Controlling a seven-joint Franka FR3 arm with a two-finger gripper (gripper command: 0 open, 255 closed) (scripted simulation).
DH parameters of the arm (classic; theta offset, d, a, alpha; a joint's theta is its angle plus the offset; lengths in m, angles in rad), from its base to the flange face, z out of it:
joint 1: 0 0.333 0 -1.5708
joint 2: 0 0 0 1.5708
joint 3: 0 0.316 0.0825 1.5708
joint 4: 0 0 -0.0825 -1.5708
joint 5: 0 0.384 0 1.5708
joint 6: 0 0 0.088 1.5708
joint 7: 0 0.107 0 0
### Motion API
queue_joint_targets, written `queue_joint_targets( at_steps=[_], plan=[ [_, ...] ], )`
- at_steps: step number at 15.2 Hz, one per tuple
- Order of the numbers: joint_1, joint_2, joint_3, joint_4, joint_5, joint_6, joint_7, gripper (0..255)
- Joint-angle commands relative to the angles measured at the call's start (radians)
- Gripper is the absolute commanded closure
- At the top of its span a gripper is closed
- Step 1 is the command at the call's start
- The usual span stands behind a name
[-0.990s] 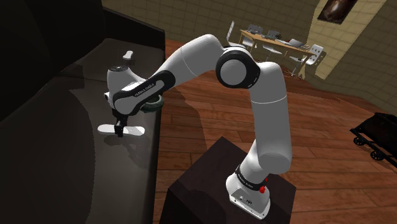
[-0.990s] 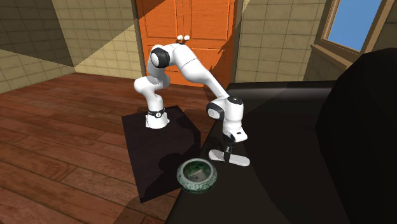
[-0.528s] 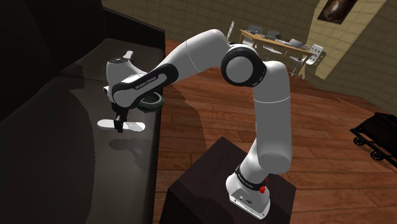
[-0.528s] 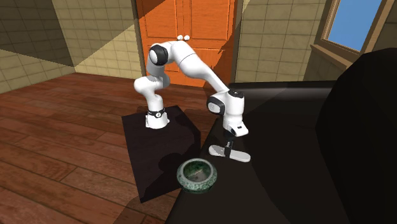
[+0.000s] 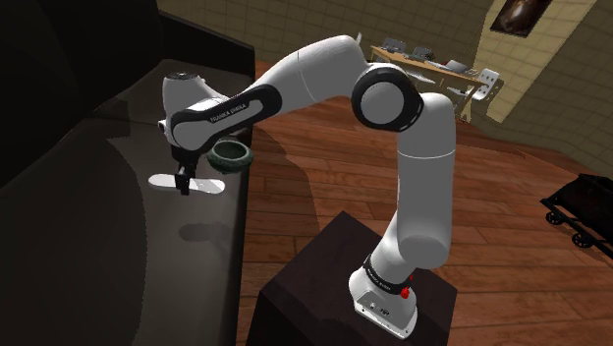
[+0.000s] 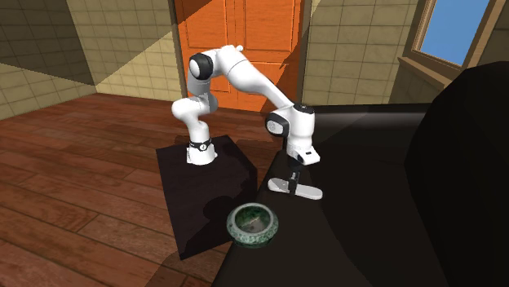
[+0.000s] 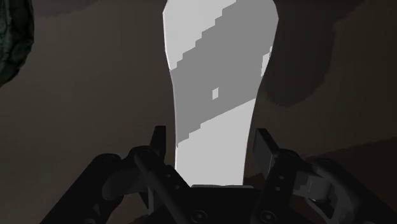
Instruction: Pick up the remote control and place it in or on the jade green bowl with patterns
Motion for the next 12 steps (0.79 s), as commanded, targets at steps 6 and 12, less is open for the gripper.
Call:
queue_joint_targets(
  at_steps=[6, 12],
  plan=[
    [-0.003, -0.049, 0.006, 0.026, 0.011, -0.075, -0.007, 255],
    [-0.005, -0.084, 0.010, 0.059, 0.019, -0.142, -0.013, 255]
  ],
)
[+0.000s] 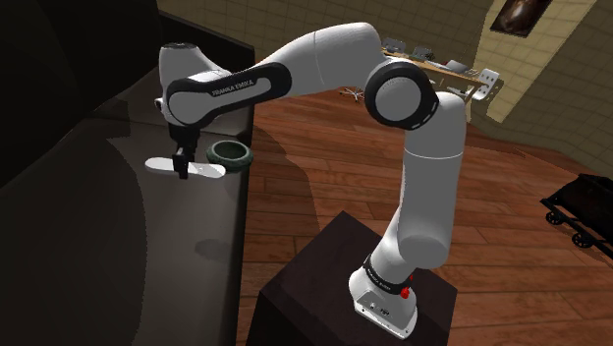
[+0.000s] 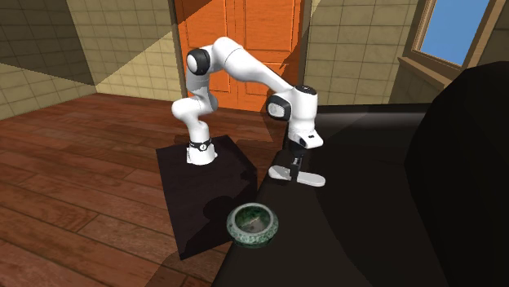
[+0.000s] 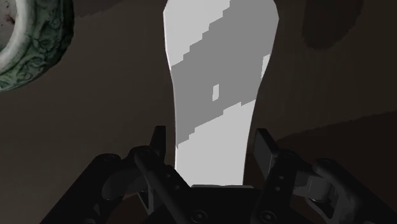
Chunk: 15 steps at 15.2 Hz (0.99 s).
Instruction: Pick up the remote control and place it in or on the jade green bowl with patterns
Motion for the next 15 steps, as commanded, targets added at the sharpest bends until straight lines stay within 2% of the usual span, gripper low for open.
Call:
queue_joint_targets(
  at_steps=[1, 7, 15],
  plan=[
    [-0.001, -0.015, 0.001, 0.006, 0.003, -0.021, -0.002, 255],
    [-0.002, -0.039, 0.004, 0.043, 0.009, -0.081, -0.007, 255],
    [-0.118, -0.032, -0.048, 0.061, 0.029, -0.088, -0.180, 255]
  ],
)
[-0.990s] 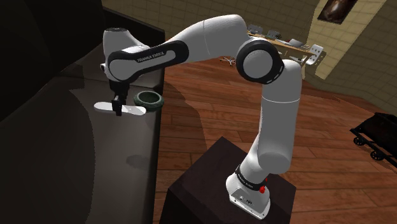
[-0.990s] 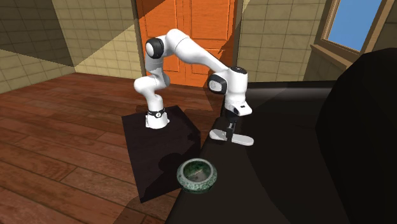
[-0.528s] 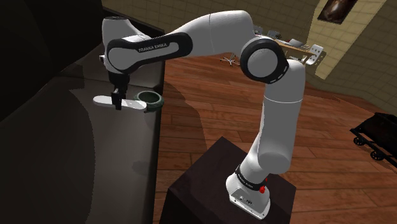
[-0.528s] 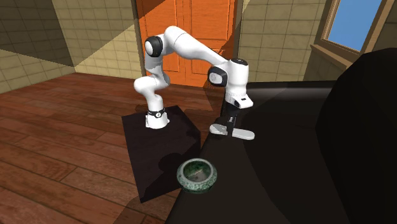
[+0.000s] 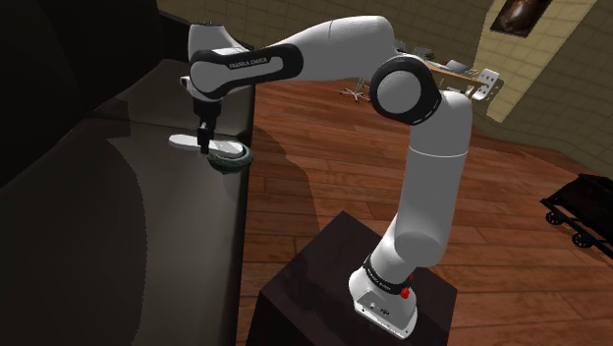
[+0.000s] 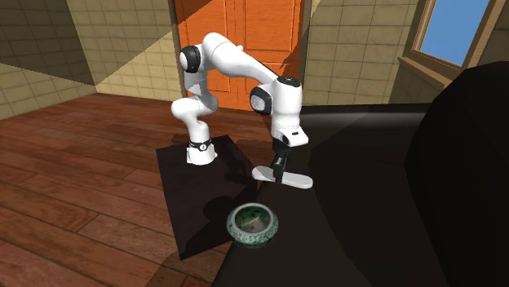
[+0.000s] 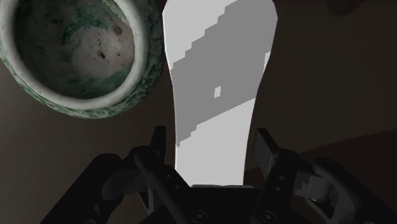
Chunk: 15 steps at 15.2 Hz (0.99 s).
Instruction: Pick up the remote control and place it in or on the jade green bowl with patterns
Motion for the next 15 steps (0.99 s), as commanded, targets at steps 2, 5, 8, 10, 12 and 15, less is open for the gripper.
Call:
queue_joint_targets(
  at_steps=[2, 5, 8, 10, 12, 15],
  plan=[
    [-0.044, 0.018, -0.020, 0.029, 0.006, -0.008, -0.068, 255],
    [-0.085, 0.040, -0.039, 0.065, 0.012, -0.021, -0.130, 255],
    [-0.126, 0.071, -0.056, 0.113, 0.018, -0.038, -0.192, 255],
    [-0.153, 0.095, -0.067, 0.153, 0.022, -0.052, -0.231, 255],
    [-0.154, 0.102, -0.067, 0.137, 0.021, -0.029, -0.230, 255],
    [-0.154, 0.114, -0.067, 0.114, 0.020, 0.006, -0.229, 255]
  ],
)
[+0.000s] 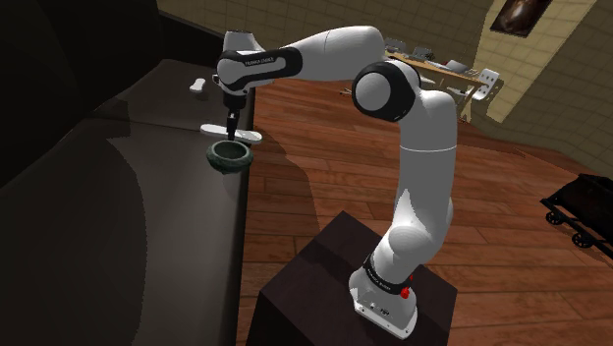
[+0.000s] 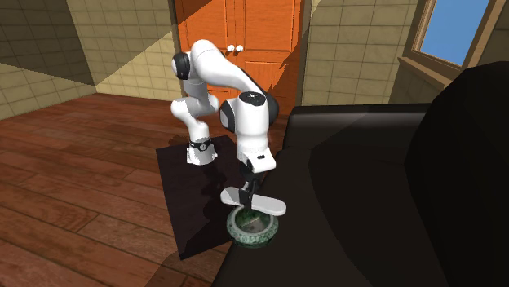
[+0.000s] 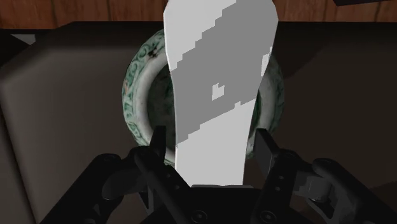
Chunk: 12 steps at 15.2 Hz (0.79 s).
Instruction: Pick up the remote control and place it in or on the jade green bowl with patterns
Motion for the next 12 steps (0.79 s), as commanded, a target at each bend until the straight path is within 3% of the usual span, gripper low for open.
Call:
queue_joint_targets(
  at_steps=[1, 12],
  plan=[
    [-0.001, 0.011, -0.001, -0.010, -0.001, 0.022, -0.001, 255],
    [0.000, 0.054, -0.003, -0.058, -0.004, 0.113, 0.002, 255]
  ],
)
